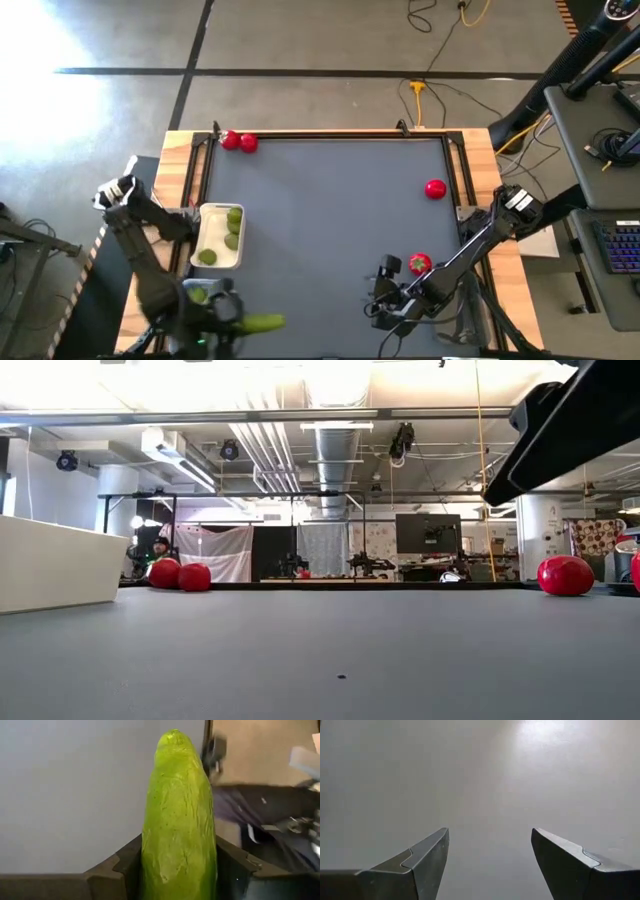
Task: Sort produce into baskets
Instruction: Put the green cucumber into the transparent bin
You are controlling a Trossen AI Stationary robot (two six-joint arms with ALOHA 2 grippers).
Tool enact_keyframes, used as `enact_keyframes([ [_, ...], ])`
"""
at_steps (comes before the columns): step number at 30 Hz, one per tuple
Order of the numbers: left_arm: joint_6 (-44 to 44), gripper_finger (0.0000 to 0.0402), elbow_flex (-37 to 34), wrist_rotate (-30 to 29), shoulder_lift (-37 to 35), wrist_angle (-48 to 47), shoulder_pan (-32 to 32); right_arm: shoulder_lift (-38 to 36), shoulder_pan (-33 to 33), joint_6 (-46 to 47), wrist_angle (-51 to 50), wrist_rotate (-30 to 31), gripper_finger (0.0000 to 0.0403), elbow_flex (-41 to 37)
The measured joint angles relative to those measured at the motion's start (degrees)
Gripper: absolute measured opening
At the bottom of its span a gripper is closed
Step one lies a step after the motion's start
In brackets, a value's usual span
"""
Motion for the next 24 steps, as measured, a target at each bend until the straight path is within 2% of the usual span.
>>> enact_keyframes([
  [6, -26.0, 0.0165, 0.0, 11.1, -1.6, -9.8, -7.1, 0.0, 0.0, 0.0, 0.0, 0.1, 0.0278, 0.0],
  [9, -34.5, 0.0165, 0.6, 13.7, -1.5, -12.4, -8.7, 0.0, 0.0, -0.1, 0.0, 0.1, 0.0276, 0.0],
  [13, -35.8, 0.0166, 1.2, 13.2, -1.5, -13.8, -9.2, 0.0, -0.2, -0.6, 0.0, 0.2, 0.0271, 0.0],
  [19, -46.2, 0.0166, 0.8, 20.1, -1.5, -25.8, -9.4, 0.0, -0.3, 0.7, 0.0, 0.6, 0.0272, -0.1],
  [24, -47.5, 0.0166, 0.8, 18.5, -1.5, -28.0, -9.4, 0.0, -0.3, 0.9, 0.0, 0.6, 0.0269, -0.3],
])
